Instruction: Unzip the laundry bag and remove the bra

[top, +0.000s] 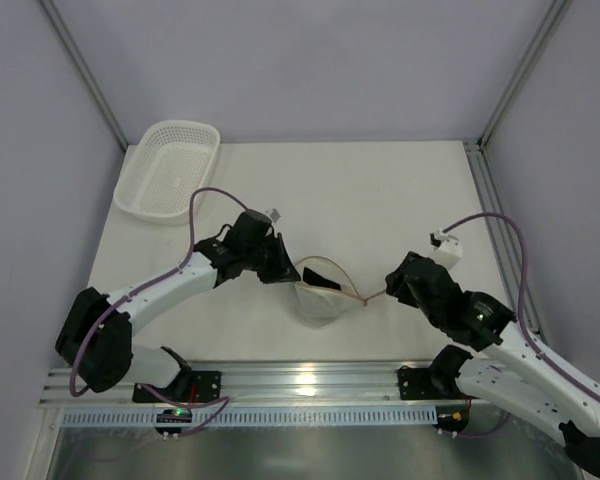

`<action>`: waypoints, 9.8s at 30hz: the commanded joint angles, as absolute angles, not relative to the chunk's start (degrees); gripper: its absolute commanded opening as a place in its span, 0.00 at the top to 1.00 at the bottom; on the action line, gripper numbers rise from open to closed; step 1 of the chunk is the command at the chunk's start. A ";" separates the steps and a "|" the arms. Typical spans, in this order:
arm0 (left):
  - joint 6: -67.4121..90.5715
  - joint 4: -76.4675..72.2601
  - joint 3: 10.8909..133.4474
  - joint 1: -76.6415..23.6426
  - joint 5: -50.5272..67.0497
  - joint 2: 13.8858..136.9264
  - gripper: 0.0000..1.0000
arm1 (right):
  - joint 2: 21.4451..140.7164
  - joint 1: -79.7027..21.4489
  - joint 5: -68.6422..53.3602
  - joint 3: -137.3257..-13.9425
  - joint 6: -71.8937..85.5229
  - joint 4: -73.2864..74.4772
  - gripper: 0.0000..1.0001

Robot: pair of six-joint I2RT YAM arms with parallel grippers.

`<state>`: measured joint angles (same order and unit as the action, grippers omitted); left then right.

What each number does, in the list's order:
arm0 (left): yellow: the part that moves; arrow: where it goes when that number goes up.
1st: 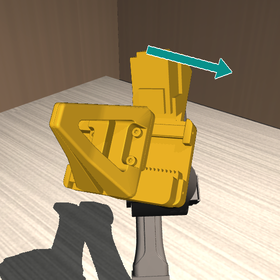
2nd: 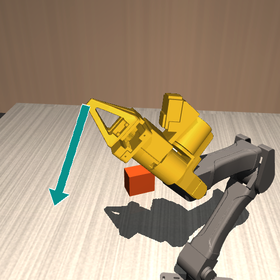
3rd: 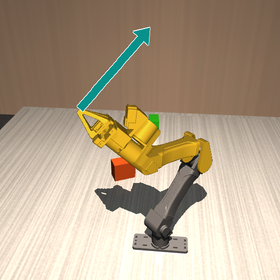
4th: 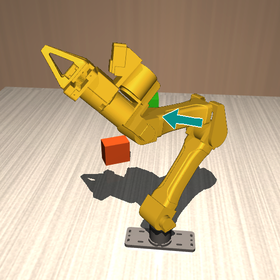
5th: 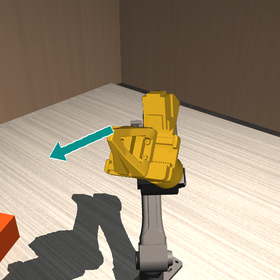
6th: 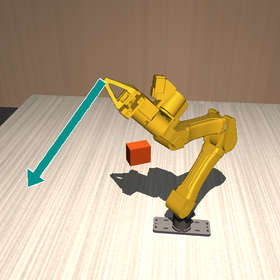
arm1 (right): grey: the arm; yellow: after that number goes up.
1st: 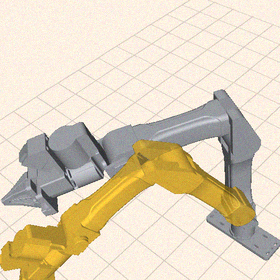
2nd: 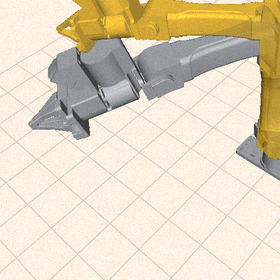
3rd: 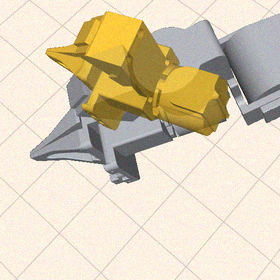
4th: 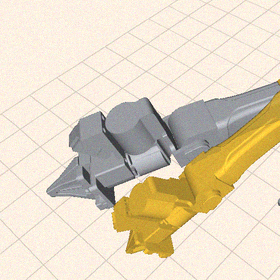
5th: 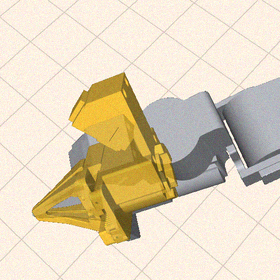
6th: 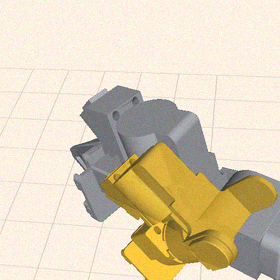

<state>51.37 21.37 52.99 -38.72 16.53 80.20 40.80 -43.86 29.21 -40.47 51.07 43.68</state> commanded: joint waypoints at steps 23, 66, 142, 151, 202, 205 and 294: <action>58.44 1.50 37.71 -38.93 7.99 59.33 1.00 | 51.29 -54.67 13.97 -40.78 45.53 17.59 0.49; 60.82 3.60 31.12 -39.20 10.02 51.77 1.00 | 85.53 -60.99 22.67 -48.26 45.09 1.04 0.96; 58.63 9.58 37.79 -39.29 8.43 47.12 0.00 | 60.29 -47.02 -3.08 -66.44 26.90 8.96 0.96; 49.31 0.46 37.89 -39.37 22.40 46.32 0.01 | 63.45 -46.23 -5.53 -67.41 28.39 9.67 0.96; 29.00 23.38 88.66 -17.51 -6.24 76.19 1.00 | 47.20 -45.44 -20.13 -65.05 22.41 38.41 0.13; 29.35 23.73 94.03 -10.67 -5.89 80.32 1.00 | 45.27 -45.44 -20.13 -61.80 23.11 37.27 0.13; 43.07 33.05 51.94 -14.77 14.50 42.36 0.01 | 59.42 -76.73 17.29 -52.80 48.96 52.59 0.96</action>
